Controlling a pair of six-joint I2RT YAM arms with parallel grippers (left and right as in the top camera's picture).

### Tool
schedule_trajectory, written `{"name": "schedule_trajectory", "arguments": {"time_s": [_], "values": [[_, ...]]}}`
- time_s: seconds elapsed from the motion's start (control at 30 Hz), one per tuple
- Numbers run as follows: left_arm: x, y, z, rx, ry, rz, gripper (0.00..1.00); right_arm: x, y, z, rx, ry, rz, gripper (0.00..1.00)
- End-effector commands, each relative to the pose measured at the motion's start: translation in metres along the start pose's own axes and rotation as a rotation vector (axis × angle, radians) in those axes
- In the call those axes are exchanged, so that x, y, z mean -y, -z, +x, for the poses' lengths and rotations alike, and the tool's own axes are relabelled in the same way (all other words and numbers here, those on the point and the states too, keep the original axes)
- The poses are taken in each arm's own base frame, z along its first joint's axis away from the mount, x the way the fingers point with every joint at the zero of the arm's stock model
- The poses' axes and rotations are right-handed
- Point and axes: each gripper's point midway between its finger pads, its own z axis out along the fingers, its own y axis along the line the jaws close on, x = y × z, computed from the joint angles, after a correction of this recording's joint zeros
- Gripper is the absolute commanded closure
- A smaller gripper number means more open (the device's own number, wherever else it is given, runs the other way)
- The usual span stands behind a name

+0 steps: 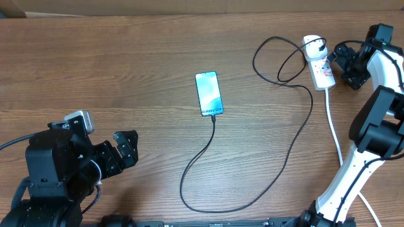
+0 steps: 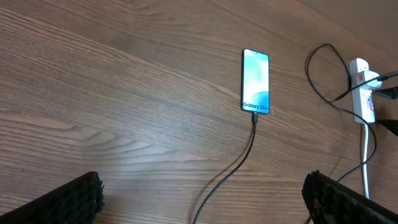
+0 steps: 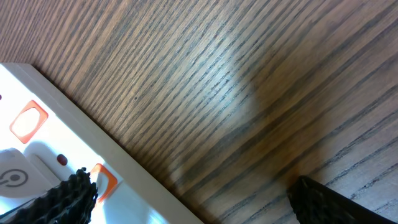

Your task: Plug charger to phone and switch on socket

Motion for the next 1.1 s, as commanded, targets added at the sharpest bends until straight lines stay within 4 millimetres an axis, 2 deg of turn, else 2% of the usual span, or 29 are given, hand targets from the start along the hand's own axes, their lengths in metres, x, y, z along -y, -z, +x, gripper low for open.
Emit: {"name": "schedule_trajectory", "arguments": {"time_s": [0.0,0.3,0.6,0.73,0.8,0.93,1.07], "values": [[-0.002,0.001,-0.002,0.013,0.013,-0.011,0.0,0.0,-0.006,0.0,0.002,0.028,0.015,0.0],[-0.002,0.001,-0.002,0.013,0.013,-0.011,0.0,-0.014,-0.009,0.007,0.0,0.1,0.009,0.0],[-0.002,0.001,-0.002,0.013,0.013,-0.011,0.01,-0.007,-0.009,0.003,0.025,0.088,0.053,0.0],[-0.002,0.001,-0.002,0.013,0.013,-0.011,0.01,-0.026,-0.006,0.008,-0.041,0.034,-0.123,0.0],[-0.002,0.001,-0.002,0.013,0.013,-0.012,0.0,-0.023,-0.005,0.004,-0.036,0.025,-0.126,0.0],[-0.002,0.001,-0.002,0.013,0.013,-0.011,0.0,0.0,-0.006,-0.003,-0.001,0.007,-0.023,0.0],[-0.002,0.001,-0.002,0.013,0.013,-0.012,0.0,0.006,-0.006,-0.006,0.015,0.017,0.015,0.0]]}}
